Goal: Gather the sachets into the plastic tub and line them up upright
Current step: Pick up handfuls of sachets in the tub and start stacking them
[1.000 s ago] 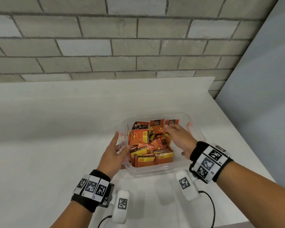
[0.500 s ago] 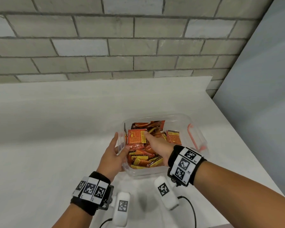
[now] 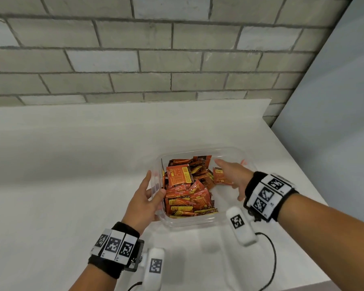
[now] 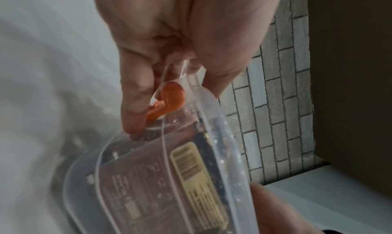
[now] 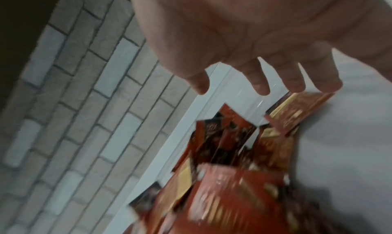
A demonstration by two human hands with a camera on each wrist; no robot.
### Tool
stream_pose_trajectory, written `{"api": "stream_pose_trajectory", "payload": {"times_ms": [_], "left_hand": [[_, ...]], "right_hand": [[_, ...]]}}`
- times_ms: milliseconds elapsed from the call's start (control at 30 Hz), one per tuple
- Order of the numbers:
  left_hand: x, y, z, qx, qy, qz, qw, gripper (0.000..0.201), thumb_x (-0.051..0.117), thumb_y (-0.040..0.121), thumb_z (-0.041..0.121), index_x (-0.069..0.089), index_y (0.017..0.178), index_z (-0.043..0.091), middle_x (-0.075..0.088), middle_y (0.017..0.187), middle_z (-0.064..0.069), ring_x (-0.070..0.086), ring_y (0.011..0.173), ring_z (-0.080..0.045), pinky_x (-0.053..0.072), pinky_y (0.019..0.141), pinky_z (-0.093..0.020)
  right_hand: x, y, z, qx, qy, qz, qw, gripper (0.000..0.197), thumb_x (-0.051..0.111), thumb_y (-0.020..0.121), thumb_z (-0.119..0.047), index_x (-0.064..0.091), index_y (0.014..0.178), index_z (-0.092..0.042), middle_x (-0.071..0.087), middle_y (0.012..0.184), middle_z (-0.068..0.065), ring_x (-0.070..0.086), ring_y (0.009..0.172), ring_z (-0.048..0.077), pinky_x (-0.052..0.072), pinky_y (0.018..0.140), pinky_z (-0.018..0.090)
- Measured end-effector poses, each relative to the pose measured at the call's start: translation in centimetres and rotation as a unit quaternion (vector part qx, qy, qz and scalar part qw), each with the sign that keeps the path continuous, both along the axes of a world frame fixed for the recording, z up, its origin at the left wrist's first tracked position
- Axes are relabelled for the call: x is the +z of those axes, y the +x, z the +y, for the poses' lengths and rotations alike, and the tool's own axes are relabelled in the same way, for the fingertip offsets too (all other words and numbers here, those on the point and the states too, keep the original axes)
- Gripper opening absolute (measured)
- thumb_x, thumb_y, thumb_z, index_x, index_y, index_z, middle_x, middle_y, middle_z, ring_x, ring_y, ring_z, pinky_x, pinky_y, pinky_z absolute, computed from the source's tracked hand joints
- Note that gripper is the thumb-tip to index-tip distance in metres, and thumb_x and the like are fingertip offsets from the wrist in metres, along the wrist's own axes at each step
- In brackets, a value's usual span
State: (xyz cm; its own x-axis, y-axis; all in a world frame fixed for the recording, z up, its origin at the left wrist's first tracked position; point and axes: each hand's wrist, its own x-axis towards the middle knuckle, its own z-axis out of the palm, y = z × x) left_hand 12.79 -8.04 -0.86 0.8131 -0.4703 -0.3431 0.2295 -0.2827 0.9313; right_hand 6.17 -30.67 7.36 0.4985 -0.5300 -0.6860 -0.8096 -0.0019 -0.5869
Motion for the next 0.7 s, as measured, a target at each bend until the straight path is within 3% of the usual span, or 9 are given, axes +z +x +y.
{"api": "stream_pose_trajectory", "payload": {"times_ms": [167, 267, 333, 400, 433, 500, 567, 633, 700], "left_hand": [[0.0, 0.0, 0.0, -0.005, 0.006, -0.005, 1.0, 0.073, 0.056, 0.093, 0.031, 0.012, 0.15, 0.041, 0.061, 0.128, -0.002, 0.069, 0.093, -0.016, 0.059, 0.065, -0.036], [0.1, 0.0, 0.0, -0.007, 0.006, -0.008, 1.0, 0.073, 0.056, 0.093, 0.032, 0.012, 0.15, 0.041, 0.059, 0.131, -0.002, 0.067, 0.093, -0.014, 0.058, 0.06, -0.031], [0.1, -0.1, 0.0, -0.006, 0.004, -0.008, 1.0, 0.072, 0.056, 0.093, 0.032, 0.013, 0.15, 0.041, 0.059, 0.13, -0.001, 0.067, 0.093, -0.014, 0.058, 0.058, -0.029], [0.1, -0.1, 0.0, -0.006, 0.002, -0.004, 1.0, 0.072, 0.056, 0.093, 0.031, 0.013, 0.15, 0.042, 0.059, 0.13, 0.001, 0.067, 0.093, -0.014, 0.057, 0.058, -0.03], [0.1, -0.1, 0.1, -0.006, 0.001, -0.003, 1.0, 0.072, 0.056, 0.093, 0.031, 0.013, 0.15, 0.042, 0.059, 0.13, 0.002, 0.067, 0.094, -0.014, 0.058, 0.059, -0.031], [-0.1, 0.0, 0.1, -0.007, 0.002, -0.004, 1.0, 0.073, 0.057, 0.092, 0.033, 0.013, 0.149, 0.043, 0.059, 0.131, 0.003, 0.067, 0.096, -0.015, 0.059, 0.061, -0.033], [-0.2, 0.1, 0.1, -0.008, 0.004, -0.005, 1.0, 0.073, 0.057, 0.092, 0.035, 0.012, 0.149, 0.044, 0.06, 0.131, 0.003, 0.068, 0.098, -0.016, 0.06, 0.065, -0.035], [-0.3, 0.1, 0.1, -0.009, 0.004, -0.005, 1.0, 0.073, 0.057, 0.092, 0.035, 0.012, 0.149, 0.044, 0.061, 0.129, 0.002, 0.068, 0.097, -0.017, 0.06, 0.067, -0.035], [-0.3, 0.1, 0.2, -0.01, 0.004, -0.003, 1.0, 0.073, 0.057, 0.092, 0.034, 0.012, 0.149, 0.044, 0.062, 0.129, 0.002, 0.069, 0.097, -0.016, 0.06, 0.065, -0.034]], "right_hand": [[0.1, 1.3, -1.3, -0.005, -0.026, 0.012, 1.0, 0.056, 0.029, 0.104, -0.035, 0.024, 0.146, 0.002, 0.027, 0.153, 0.019, 0.03, 0.138, 0.034, 0.029, 0.109, 0.04], [0.1, 1.8, -0.7, 0.015, -0.023, 0.008, 1.0, 0.053, 0.032, 0.103, -0.034, 0.031, 0.144, 0.001, 0.035, 0.148, 0.019, 0.041, 0.13, 0.035, 0.036, 0.102, 0.039], [0.2, 1.9, -0.3, 0.003, 0.0, -0.011, 1.0, 0.047, 0.037, 0.102, -0.03, 0.041, 0.138, 0.001, 0.048, 0.137, 0.019, 0.058, 0.101, 0.032, 0.047, 0.082, 0.035], [-0.1, 2.0, -0.3, -0.004, 0.02, -0.032, 0.999, 0.042, 0.041, 0.101, -0.025, 0.045, 0.135, 0.0, 0.054, 0.127, 0.017, 0.051, 0.067, 0.018, 0.044, 0.059, 0.026], [-0.5, 2.1, -0.5, -0.01, 0.033, -0.039, 0.999, 0.039, 0.042, 0.1, -0.021, 0.047, 0.133, 0.0, 0.053, 0.129, 0.017, 0.046, 0.063, 0.013, 0.045, 0.059, 0.023], [-1.0, 2.4, -0.7, -0.031, 0.041, -0.046, 0.998, 0.025, 0.046, 0.098, -0.014, 0.058, 0.116, -0.001, 0.057, 0.118, 0.018, 0.045, 0.063, 0.013, 0.049, 0.072, 0.027], [-1.0, 2.6, -0.9, -0.09, 0.06, -0.071, 0.992, 0.013, 0.05, 0.096, -0.013, 0.055, 0.104, -0.004, 0.057, 0.098, 0.013, 0.046, 0.065, 0.016, 0.049, 0.067, 0.03], [-1.0, 2.7, -1.3, -0.089, 0.064, -0.074, 0.991, 0.034, 0.052, 0.094, -0.014, 0.047, 0.126, -0.004, 0.054, 0.118, 0.015, 0.049, 0.071, 0.019, 0.048, 0.059, 0.032], [-1.3, 2.5, -1.8, -0.035, 0.032, -0.031, 0.998, 0.046, 0.051, 0.094, -0.012, 0.04, 0.137, 0.0, 0.047, 0.136, 0.019, 0.052, 0.085, 0.024, 0.053, 0.068, 0.034]]}}
